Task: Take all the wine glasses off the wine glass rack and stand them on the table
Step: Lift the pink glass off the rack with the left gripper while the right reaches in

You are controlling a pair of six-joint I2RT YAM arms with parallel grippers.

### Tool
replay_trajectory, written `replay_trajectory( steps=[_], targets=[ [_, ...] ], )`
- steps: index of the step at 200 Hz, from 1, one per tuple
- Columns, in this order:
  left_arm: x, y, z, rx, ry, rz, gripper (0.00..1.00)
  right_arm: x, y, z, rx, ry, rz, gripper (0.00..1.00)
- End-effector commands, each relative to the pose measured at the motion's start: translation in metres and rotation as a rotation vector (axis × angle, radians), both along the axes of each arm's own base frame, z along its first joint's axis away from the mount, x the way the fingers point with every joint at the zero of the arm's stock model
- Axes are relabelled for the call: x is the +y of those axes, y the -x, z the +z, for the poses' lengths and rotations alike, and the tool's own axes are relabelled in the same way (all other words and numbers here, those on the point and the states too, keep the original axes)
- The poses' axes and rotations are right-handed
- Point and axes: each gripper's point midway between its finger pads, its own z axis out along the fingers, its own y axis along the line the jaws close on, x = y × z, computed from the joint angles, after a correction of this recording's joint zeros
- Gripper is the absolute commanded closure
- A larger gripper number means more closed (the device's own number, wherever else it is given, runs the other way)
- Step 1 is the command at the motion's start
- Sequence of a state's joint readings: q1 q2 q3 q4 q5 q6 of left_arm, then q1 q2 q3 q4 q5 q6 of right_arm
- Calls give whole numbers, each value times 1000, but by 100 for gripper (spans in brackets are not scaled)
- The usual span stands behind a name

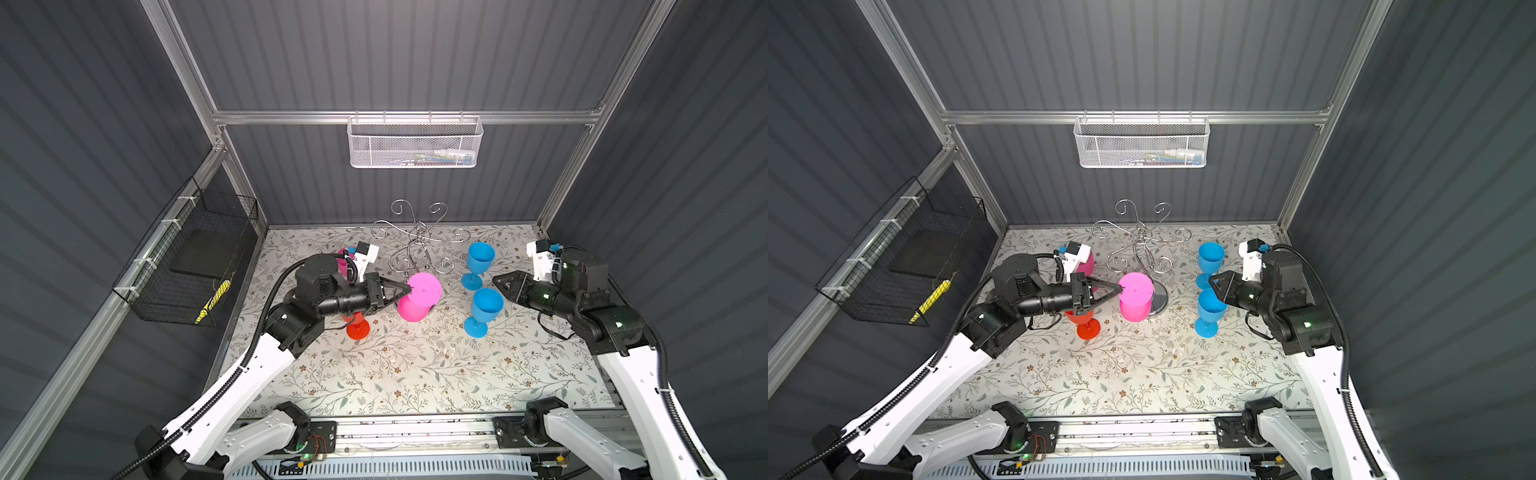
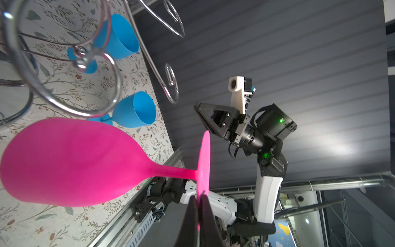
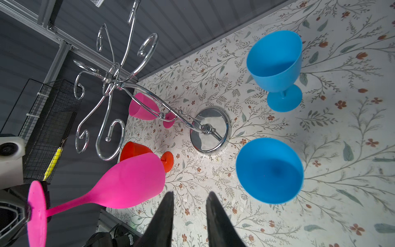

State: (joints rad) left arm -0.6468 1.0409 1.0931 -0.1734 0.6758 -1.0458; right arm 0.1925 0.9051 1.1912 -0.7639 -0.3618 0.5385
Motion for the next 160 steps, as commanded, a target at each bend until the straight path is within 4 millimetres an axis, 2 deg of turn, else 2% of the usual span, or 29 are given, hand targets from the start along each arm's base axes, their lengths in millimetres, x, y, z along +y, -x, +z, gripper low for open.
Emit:
replay_trajectory(
  steps=[1,76,98,122,147,160],
  targets=[
    [0,28,28,-117,19,-159,100,-4,8,11,-25,17,1,70],
    [-22,80,79,-317,155,-492,100,-18,16,25,-58,71,-56,70],
    [-28,74,87,-370,170,-479,100,-20,17,31,-71,75,-62,70],
    [-28,68,114,-535,243,-418,100,-17,19,47,-107,56,-42,69],
    [-25,56,137,-693,264,-294,100,-15,25,86,-198,26,-23,68],
    [-22,50,144,-765,248,-236,100,-6,31,110,-247,-12,31,68]
  ],
)
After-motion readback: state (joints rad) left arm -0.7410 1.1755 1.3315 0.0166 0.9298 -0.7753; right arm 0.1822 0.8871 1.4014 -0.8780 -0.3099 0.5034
